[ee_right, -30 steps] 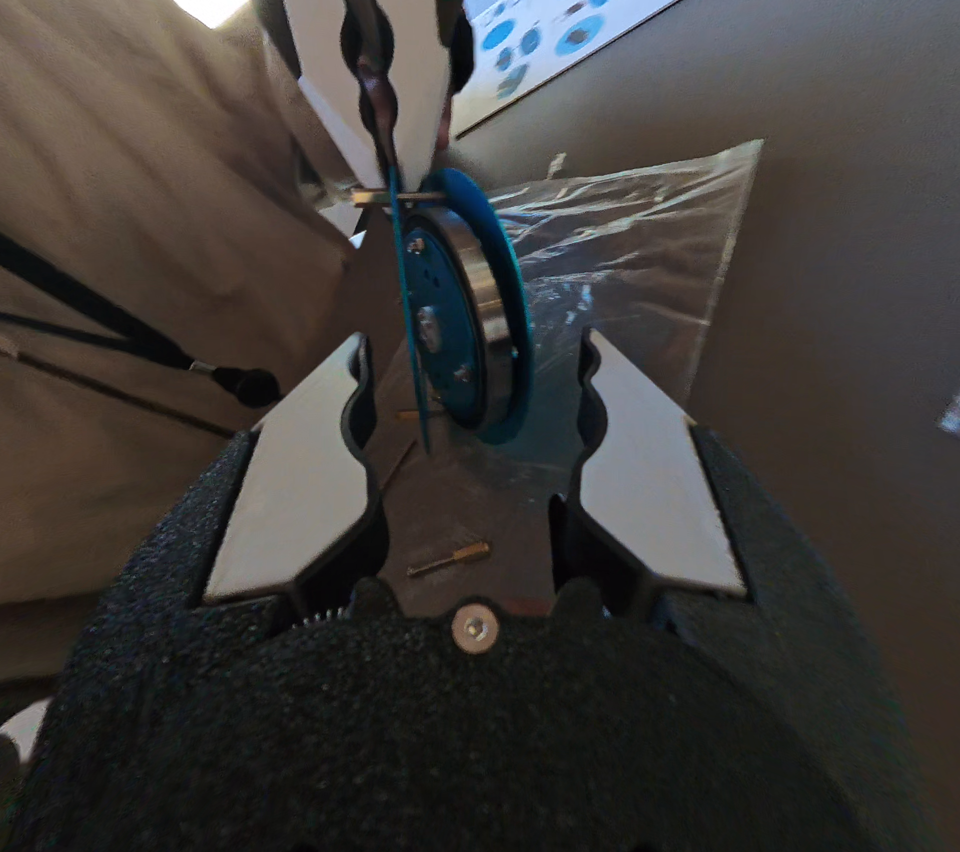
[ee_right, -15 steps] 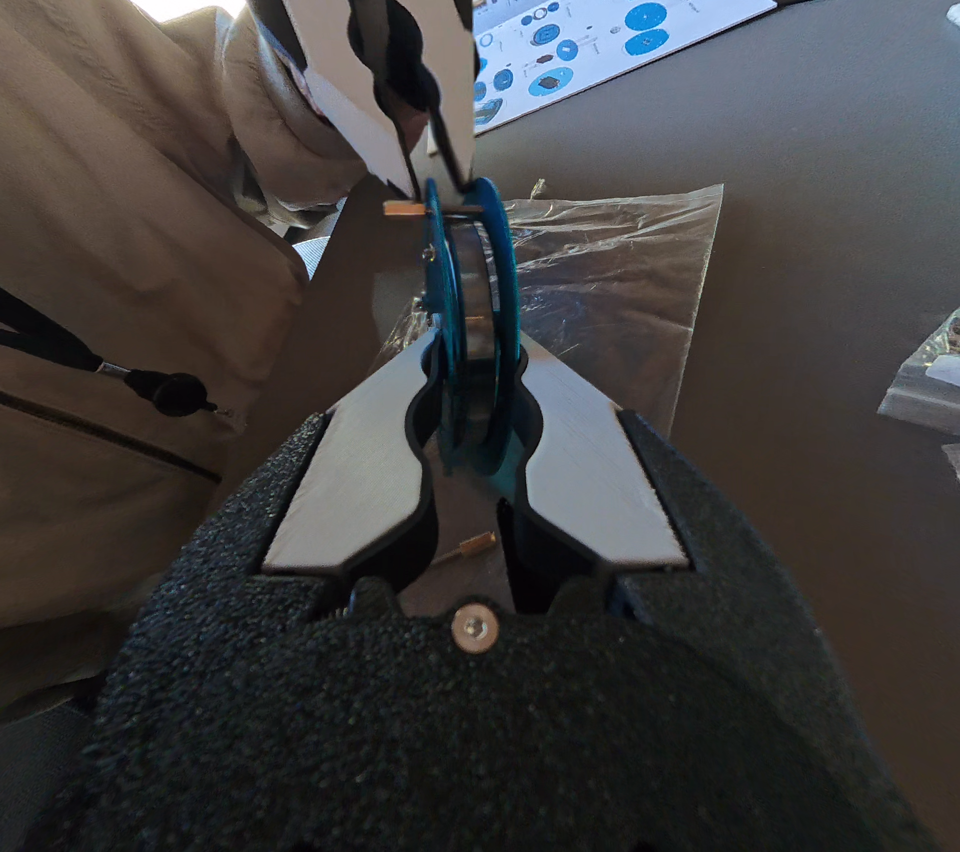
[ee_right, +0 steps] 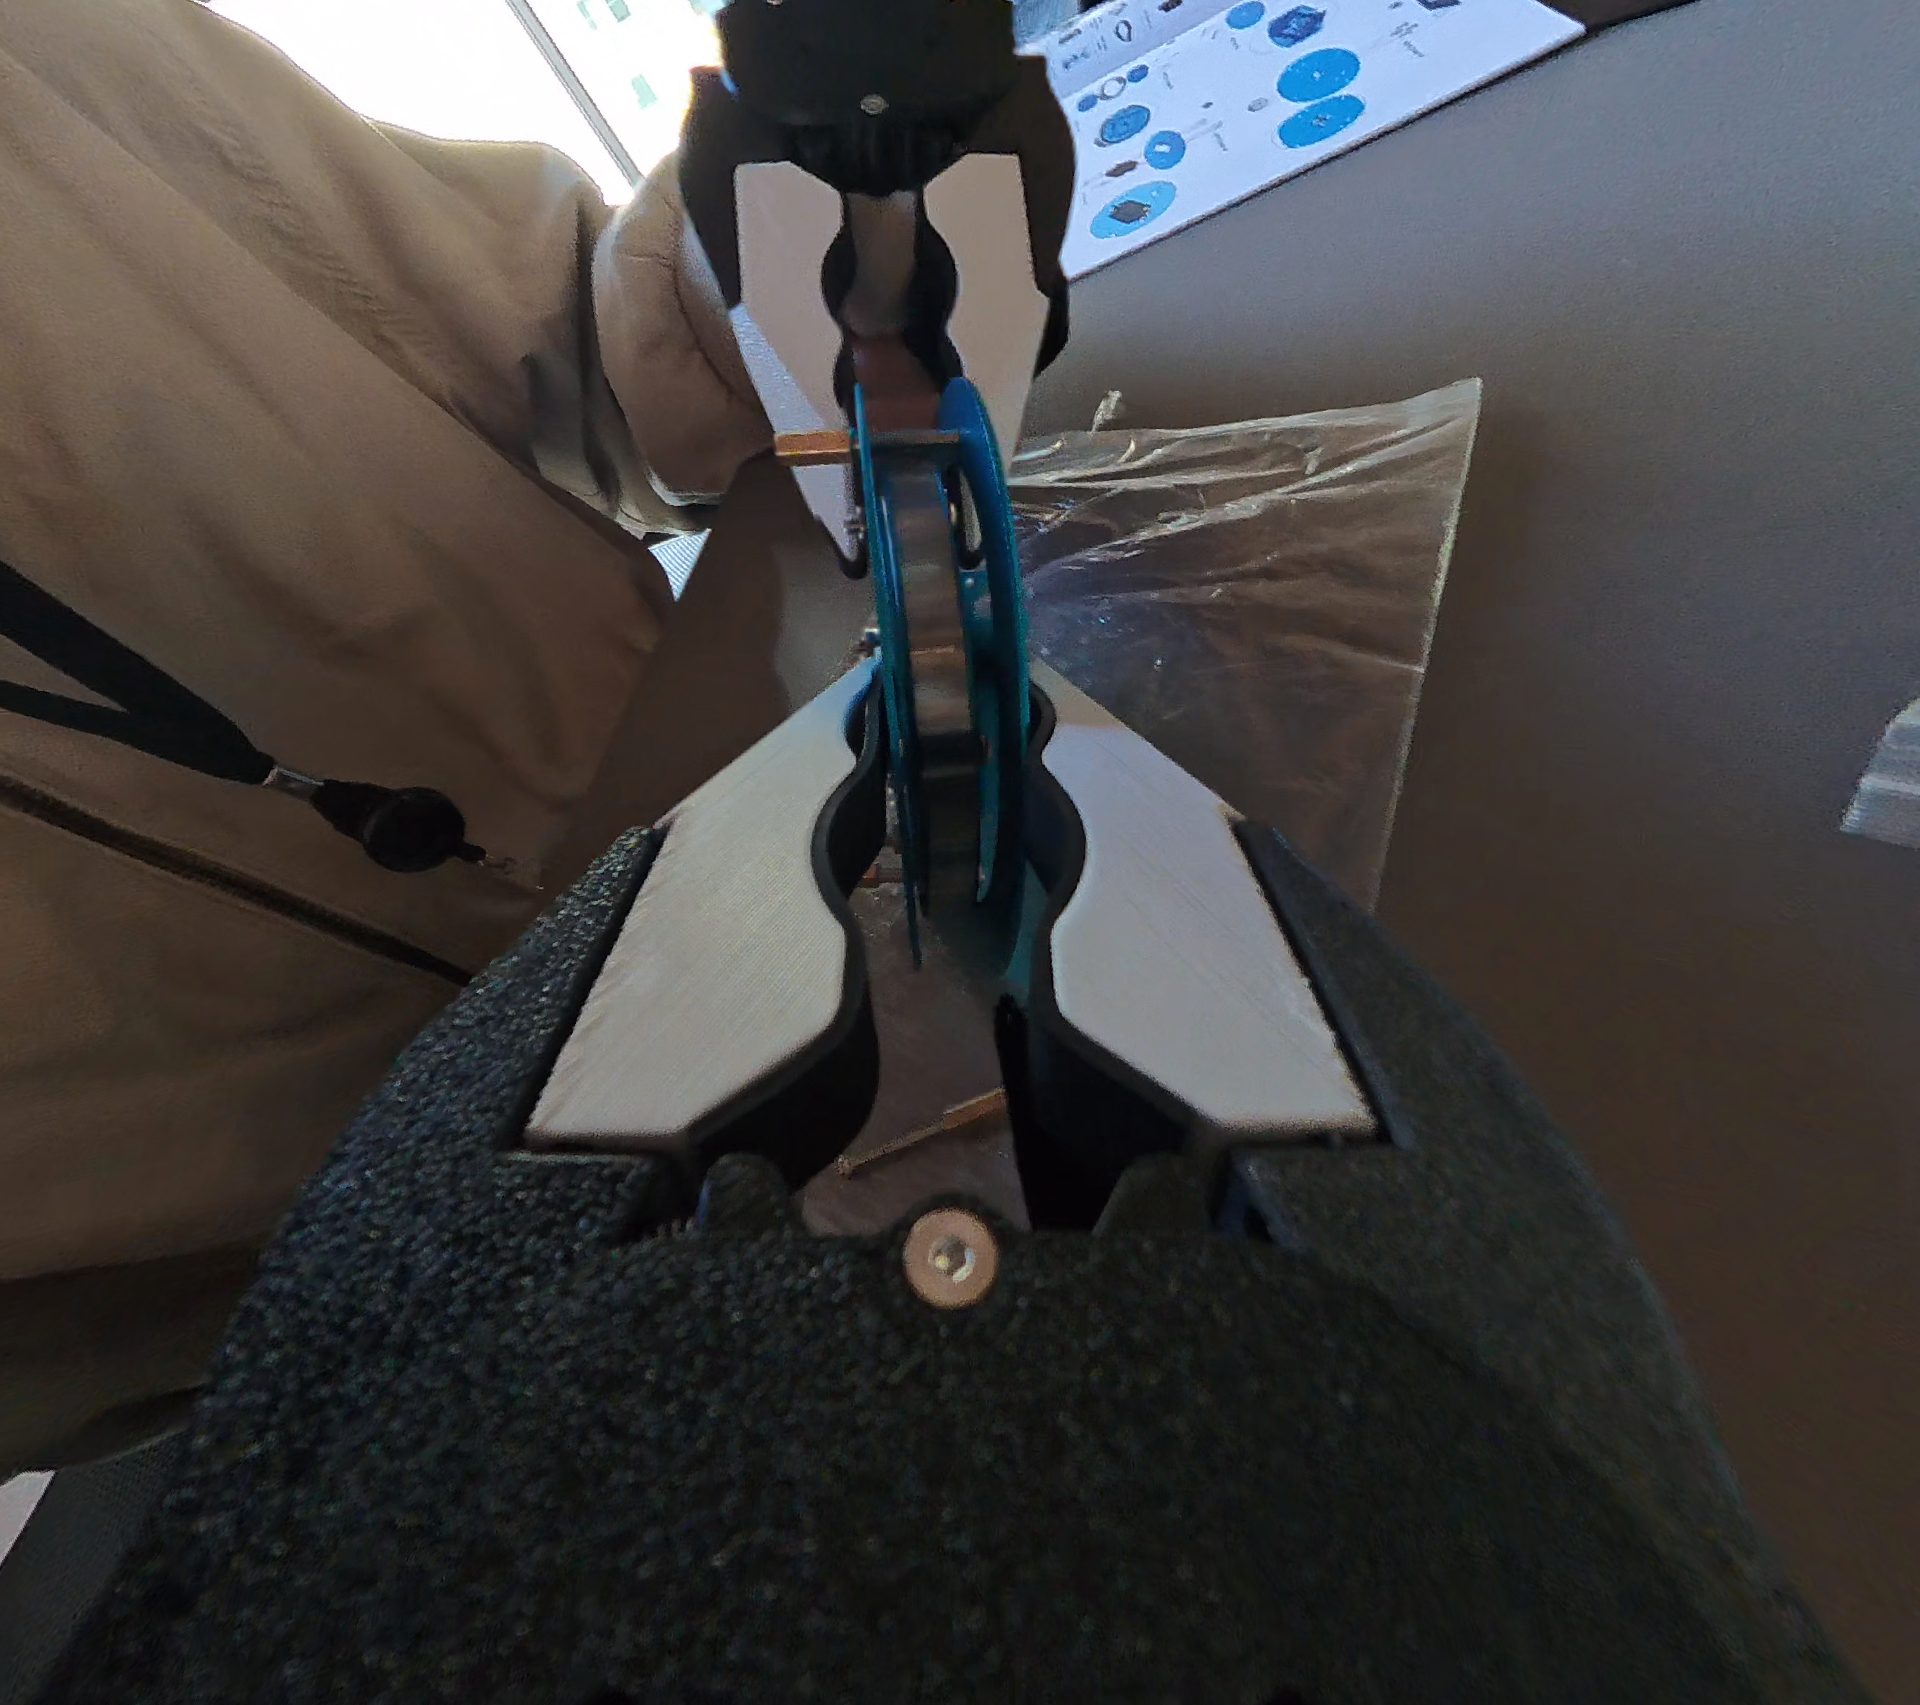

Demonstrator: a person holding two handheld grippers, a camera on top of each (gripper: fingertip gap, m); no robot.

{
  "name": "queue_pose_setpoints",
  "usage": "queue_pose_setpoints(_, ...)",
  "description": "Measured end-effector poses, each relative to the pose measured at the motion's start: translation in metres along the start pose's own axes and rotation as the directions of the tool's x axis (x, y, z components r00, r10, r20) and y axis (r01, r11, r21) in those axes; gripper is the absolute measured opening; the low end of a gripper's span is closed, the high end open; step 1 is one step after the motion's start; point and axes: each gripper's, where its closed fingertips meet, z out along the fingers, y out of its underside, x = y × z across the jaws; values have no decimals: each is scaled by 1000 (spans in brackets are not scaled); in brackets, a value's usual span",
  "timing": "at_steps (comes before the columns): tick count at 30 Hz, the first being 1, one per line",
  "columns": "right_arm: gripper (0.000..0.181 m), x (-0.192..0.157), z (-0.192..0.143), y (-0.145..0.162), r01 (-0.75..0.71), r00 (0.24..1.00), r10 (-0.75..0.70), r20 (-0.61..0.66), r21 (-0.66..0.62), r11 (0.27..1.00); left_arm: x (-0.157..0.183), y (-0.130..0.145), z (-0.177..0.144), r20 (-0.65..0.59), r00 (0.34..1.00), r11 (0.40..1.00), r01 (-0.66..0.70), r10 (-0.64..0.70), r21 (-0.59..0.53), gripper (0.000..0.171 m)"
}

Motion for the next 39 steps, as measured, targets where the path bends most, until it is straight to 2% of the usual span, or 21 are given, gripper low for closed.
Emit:
queue_pose_setpoints(2,21,-6,-1,-5,22,1000,-22,19,26,999,4,-4,-2,10,999,999,-38,38,-1,16)
queue_pose_setpoints(4,22,-14,-2,-13,53,998,-55,36,53,997,13,-12,-8,25,991,991,-130,131,-22,13)
queue_pose_setpoints(7,23,-21,-1,-17,134,991,-134,20,42,990,18,-19,-15,34,973,970,-222,226,-97,12)
queue_pose_setpoints(11,23,-18,0,-12,174,985,-174,-4,19,984,14,-17,-13,24,971,956,-228,237,-183,13)
queue_pose_setpoints(16,25,-5,0,-3,165,985,-165,-53,-9,986,4,-14,-9,70,964,931,-227,257,-286,12)
queue_pose_setpoints(17,32,-2,-2,-5,164,984,-163,-76,-4,987,2,-12,-8,74,965,930,-218,250,-297,12)
queue_pose_setpoints(19,38,-3,-7,-14,188,977,-186,-110,17,982,2,-13,-8,65,967,932,-217,246,-290,11)
queue_pose_setpoints(24,26,-7,0,-21,282,943,-286,-170,-53,958,4,-12,-6,64,952,914,-266,299,-307,12)
queue_pose_setpoints(27,17,-9,4,-18,274,949,-282,-138,-76,959,2,-12,-6,79,937,903,-301,340,-307,18)
queue_pose_setpoints(28,12,-12,5,-17,277,952,-285,-115,-77,958,4,-10,-7,58,936,898,-313,346,-308,14)
queue_pose_setpoints(34,12,-11,6,-20,252,965,-254,-65,-37,967,4,-6,-9,-16,947,915,-313,319,-254,14)
queue_pose_setpoints(39,12,-5,4,-23,206,977,-205,-48,9,978,-3,-10,-8,45,961,935,-254,273,-246,11)
